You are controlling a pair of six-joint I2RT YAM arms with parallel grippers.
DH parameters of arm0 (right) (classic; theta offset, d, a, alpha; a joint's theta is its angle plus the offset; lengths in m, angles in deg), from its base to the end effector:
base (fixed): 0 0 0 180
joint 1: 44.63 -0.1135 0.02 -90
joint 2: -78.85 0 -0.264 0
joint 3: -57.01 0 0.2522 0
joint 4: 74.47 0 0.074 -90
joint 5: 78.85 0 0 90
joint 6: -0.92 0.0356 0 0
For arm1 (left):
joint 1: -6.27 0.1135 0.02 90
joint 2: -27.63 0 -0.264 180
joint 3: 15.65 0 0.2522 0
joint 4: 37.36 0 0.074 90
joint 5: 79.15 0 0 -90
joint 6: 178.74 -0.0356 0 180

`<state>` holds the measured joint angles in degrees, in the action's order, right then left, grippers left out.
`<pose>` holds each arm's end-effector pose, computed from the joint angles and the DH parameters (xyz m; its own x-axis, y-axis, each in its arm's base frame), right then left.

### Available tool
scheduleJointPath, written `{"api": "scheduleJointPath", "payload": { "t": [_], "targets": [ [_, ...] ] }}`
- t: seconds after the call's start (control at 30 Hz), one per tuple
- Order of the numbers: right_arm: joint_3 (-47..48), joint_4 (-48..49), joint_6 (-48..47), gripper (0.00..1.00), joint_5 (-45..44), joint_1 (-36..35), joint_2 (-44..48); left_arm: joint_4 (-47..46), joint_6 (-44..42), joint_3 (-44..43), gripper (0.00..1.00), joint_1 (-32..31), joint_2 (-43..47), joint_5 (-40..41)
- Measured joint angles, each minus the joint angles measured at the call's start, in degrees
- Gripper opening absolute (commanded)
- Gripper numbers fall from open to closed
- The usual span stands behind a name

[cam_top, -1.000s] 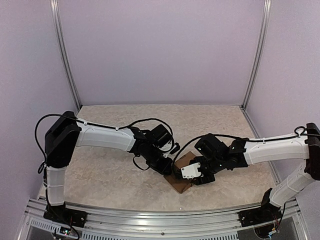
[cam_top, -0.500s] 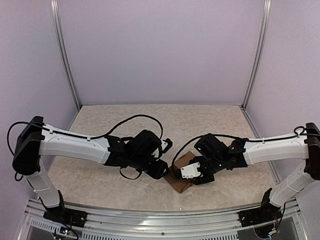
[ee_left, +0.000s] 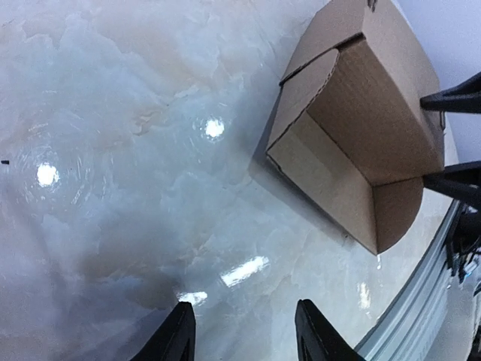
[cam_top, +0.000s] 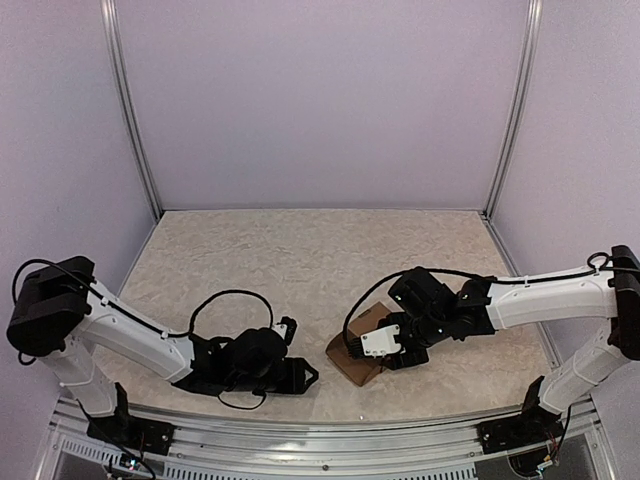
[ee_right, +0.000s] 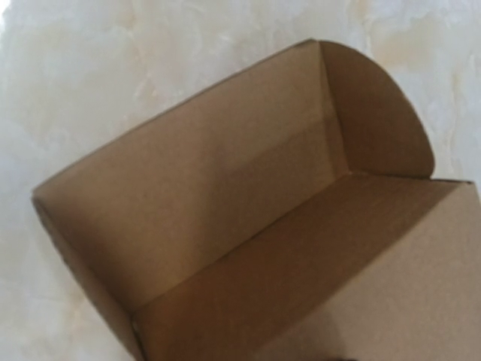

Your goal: Fold the paper box

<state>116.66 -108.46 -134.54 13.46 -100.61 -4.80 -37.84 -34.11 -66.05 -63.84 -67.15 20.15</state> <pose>0.1551 0.2323 0.1804 0.2660 -0.8788 -0.3962 -0.9274 -0.1213 -0.3538 0.1078 -0.2810 0.1245 -0.8610 0.0144 -0.5085 0.3219 0.7894 -0.5227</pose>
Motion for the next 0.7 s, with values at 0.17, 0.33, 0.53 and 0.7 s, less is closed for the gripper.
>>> {"api": "scheduleJointPath", "payload": {
  "t": [0.17, 0.33, 0.53, 0.7],
  "targets": [
    [0.00, 0.09, 0.13, 0.54, 0.00, 0.00, -0.02, -11.13, 6.14, 2.64, 0.51, -0.94, -0.02, 3.30],
    [0.00, 0.33, 0.35, 0.54, 0.00, 0.00, -0.15, -17.03, 8.28, -0.87, 0.52, -0.02, -3.08, 2.60],
    [0.15, 1.01, 1.20, 0.54, -0.02, 0.00, -0.68, -18.80, 12.11, -2.84, 0.52, 1.27, -6.56, 1.55],
    [0.33, 1.46, 1.68, 0.54, -0.04, 0.00, -1.09, -17.84, 15.45, -2.84, 0.54, 0.76, -6.91, 1.73]
  ]
}}
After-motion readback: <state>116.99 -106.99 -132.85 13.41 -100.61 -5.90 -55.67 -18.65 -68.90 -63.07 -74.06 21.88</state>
